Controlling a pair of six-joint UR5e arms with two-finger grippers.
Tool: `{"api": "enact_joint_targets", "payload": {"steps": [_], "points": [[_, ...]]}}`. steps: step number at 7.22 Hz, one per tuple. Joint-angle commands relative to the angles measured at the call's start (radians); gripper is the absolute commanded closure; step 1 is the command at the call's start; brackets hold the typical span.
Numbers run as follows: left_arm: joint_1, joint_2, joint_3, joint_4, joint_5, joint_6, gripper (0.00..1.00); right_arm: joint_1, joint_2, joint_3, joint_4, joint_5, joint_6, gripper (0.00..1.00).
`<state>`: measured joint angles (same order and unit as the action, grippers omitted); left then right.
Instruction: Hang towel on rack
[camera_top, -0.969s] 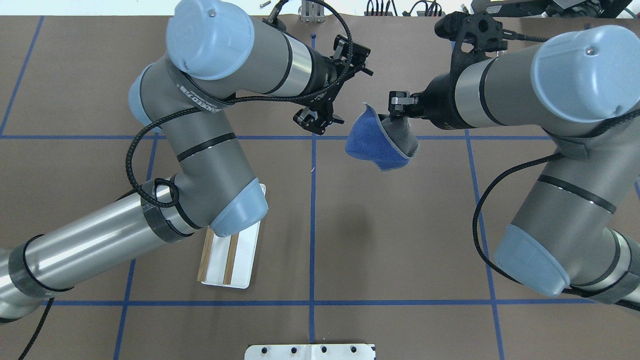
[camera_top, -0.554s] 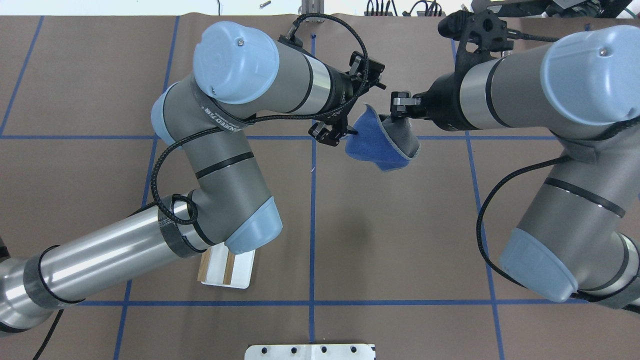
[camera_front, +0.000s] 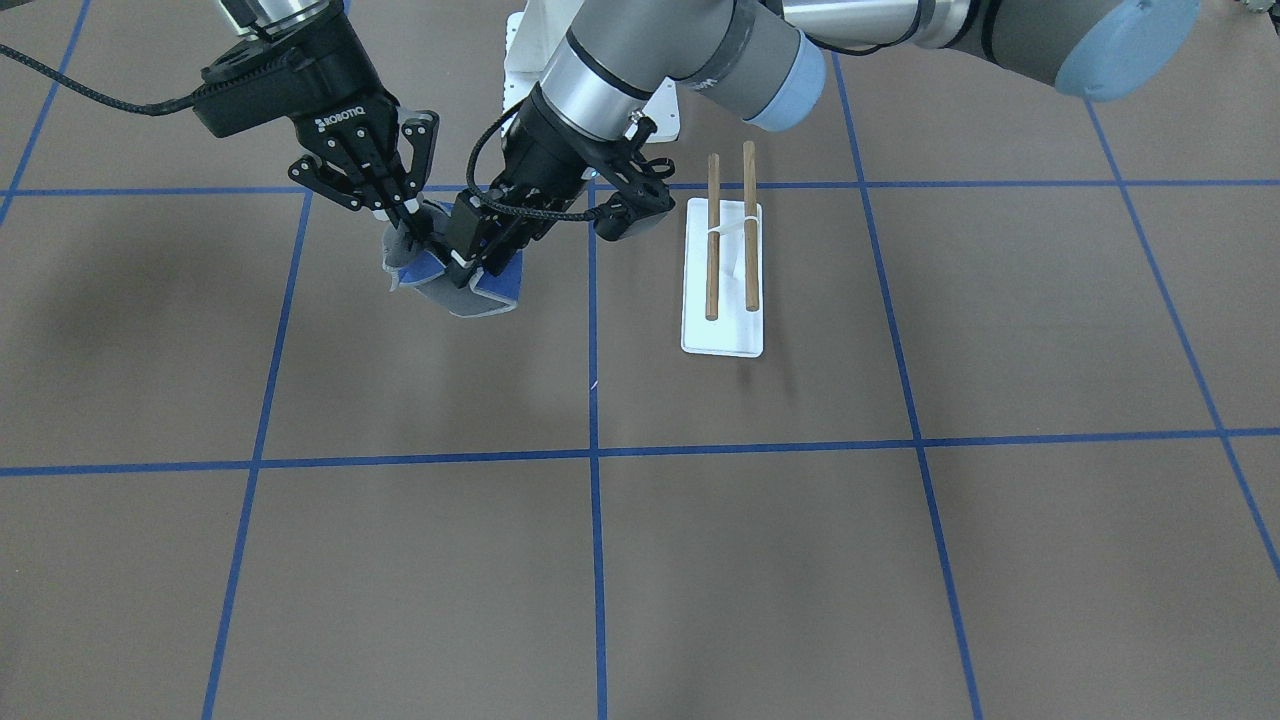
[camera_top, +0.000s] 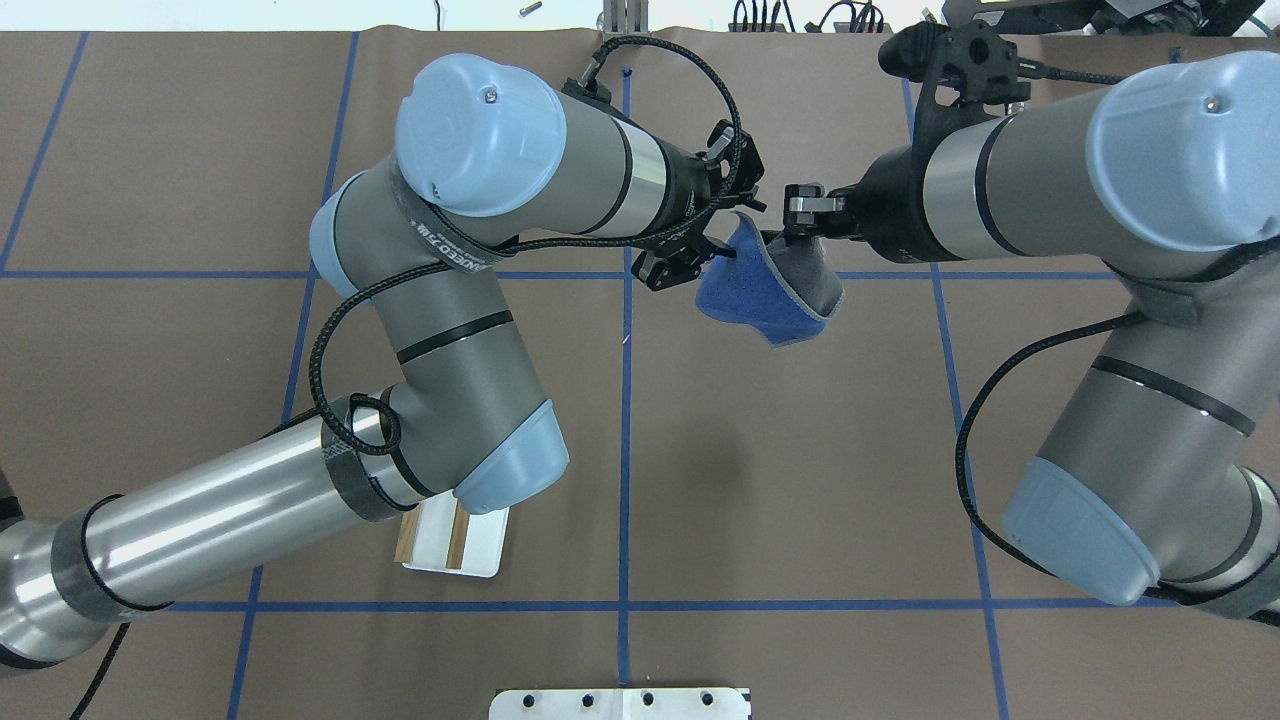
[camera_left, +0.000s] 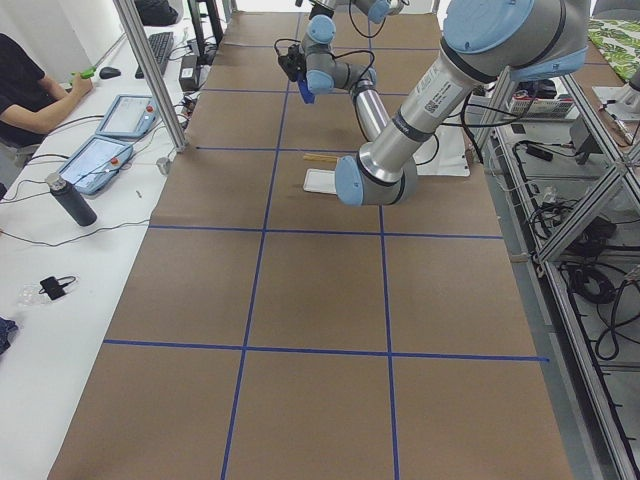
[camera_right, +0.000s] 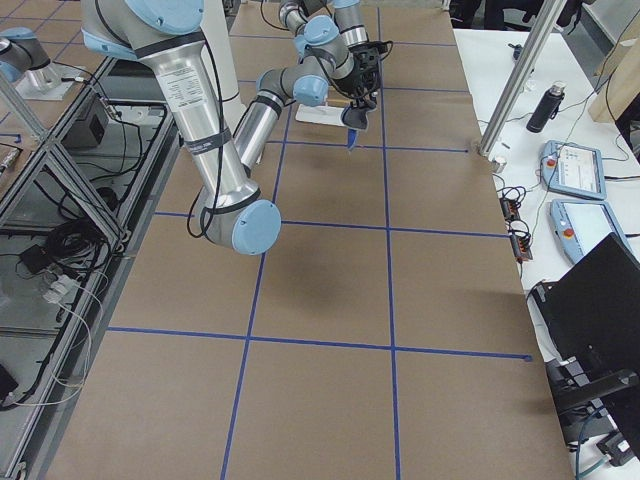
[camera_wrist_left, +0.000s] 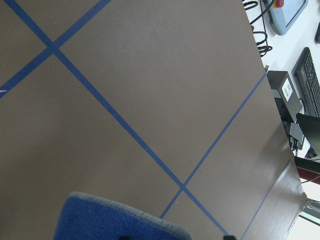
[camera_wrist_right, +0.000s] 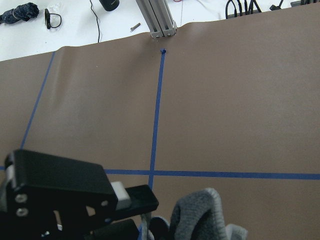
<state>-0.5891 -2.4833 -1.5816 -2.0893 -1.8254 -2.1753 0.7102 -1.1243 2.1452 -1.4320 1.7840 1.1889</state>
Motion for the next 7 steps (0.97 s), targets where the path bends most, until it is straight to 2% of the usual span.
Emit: {"api": "enact_joint_targets", "payload": {"steps": [1, 5, 6, 7], "points": [[0.000, 0.000, -0.003, 0.000, 0.000, 0.000, 0.98, 0.000, 0.000, 0.001, -0.001, 0.000, 0.000, 1.00], [-0.001, 0.003, -0.008, 0.002, -0.003, -0.001, 1.00, 0.003, -0.003, 0.010, 0.001, 0.005, -0.005, 1.00], [-0.009, 0.004, -0.009, 0.002, -0.008, 0.000, 1.00, 0.002, -0.015, 0.018, 0.002, 0.008, -0.009, 0.01], [-0.017, 0.006, -0.021, 0.009, -0.014, 0.000, 1.00, 0.005, -0.031, 0.024, 0.005, 0.009, -0.011, 0.00]]}}
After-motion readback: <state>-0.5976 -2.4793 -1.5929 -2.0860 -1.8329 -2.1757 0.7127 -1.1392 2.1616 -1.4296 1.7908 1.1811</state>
